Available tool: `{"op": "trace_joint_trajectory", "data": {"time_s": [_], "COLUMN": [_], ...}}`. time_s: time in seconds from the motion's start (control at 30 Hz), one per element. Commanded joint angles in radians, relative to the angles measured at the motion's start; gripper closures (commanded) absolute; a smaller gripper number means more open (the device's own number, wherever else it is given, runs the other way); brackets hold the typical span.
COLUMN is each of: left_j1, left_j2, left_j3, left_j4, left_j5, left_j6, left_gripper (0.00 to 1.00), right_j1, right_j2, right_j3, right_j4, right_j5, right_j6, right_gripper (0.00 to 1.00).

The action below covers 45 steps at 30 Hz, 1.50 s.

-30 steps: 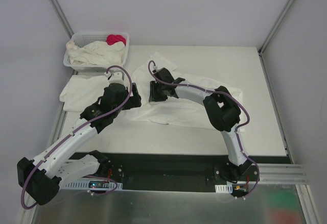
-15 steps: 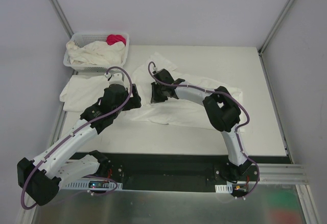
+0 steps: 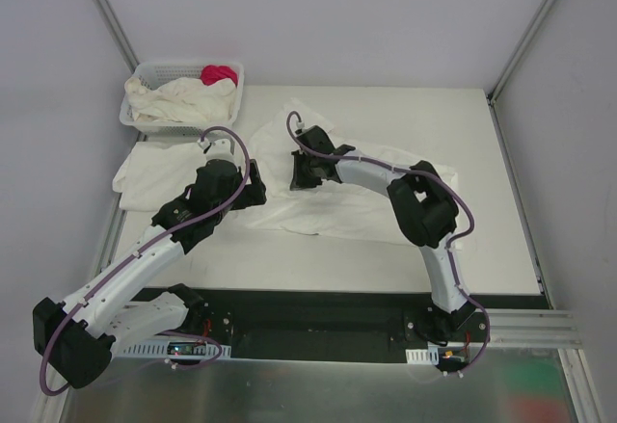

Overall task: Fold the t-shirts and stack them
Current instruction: Fold the flattened tshirt in 1/3 of the way

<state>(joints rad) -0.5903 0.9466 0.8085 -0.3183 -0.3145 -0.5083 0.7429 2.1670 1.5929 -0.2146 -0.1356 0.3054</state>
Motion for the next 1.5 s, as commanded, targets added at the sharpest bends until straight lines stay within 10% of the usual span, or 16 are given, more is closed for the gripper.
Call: {"op": "trace_joint_trajectory", "data": {"time_s": [0.0,1.47], "left_j1": [-0.008,-0.008], "left_j2": [-0.012,0.047], "left_j3": [0.003,0.028], "left_j4": [0.022,0.048], "left_j5": [0.006,-0.001], "left_j6": [-0.006,0.034], "left_gripper": [0.17,0.16], "right_j1": [-0.034,-0.103], "right_j2": [-0.075,0.037], "right_j3": [0.019,0.07], "right_j4": [-0.011,0.057], "right_j5": [0.027,0.002], "right_j6": [-0.005,0.018], "right_gripper": [0.99,0.85]}}
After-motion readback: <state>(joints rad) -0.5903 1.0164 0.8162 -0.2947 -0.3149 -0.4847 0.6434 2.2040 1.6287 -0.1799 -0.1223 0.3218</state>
